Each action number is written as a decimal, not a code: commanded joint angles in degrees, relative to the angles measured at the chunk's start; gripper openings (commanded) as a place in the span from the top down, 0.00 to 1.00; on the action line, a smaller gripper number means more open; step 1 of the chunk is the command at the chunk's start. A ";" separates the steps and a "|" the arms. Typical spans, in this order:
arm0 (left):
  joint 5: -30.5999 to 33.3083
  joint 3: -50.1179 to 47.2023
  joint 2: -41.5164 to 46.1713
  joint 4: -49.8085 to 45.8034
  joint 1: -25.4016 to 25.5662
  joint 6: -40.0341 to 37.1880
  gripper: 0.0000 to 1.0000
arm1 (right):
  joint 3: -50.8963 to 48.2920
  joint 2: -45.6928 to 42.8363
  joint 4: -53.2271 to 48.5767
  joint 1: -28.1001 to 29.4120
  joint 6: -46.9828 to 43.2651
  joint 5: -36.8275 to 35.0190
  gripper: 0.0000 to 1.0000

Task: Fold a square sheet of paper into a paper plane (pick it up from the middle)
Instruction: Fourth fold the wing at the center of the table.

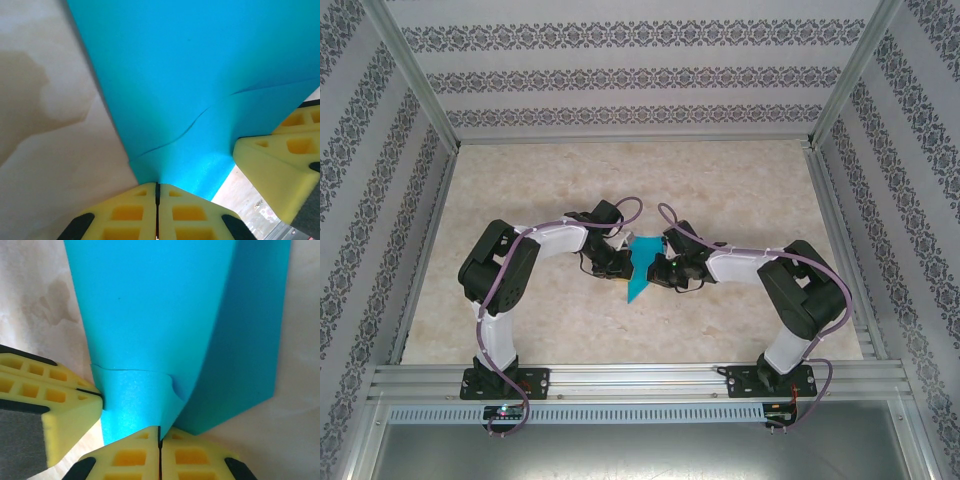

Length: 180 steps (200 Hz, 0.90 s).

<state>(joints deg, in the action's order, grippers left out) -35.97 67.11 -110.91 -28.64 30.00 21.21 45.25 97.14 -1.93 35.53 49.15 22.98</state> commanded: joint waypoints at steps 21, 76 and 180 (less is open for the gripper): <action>0.36 0.50 -2.11 0.96 0.06 -0.72 0.91 | 1.98 -0.64 2.29 0.95 0.29 2.29 0.93; 0.90 0.56 -2.82 0.77 0.06 -1.08 0.92 | 2.64 -1.25 2.63 1.02 0.55 3.25 0.94; 1.03 -0.36 -2.27 0.96 0.06 -1.36 0.91 | 2.22 1.78 8.88 0.41 3.47 5.54 0.95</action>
<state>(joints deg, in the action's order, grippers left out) -36.67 67.53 -111.57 -27.99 30.00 21.19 47.05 97.43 3.97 36.12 51.31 27.79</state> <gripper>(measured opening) 0.088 0.056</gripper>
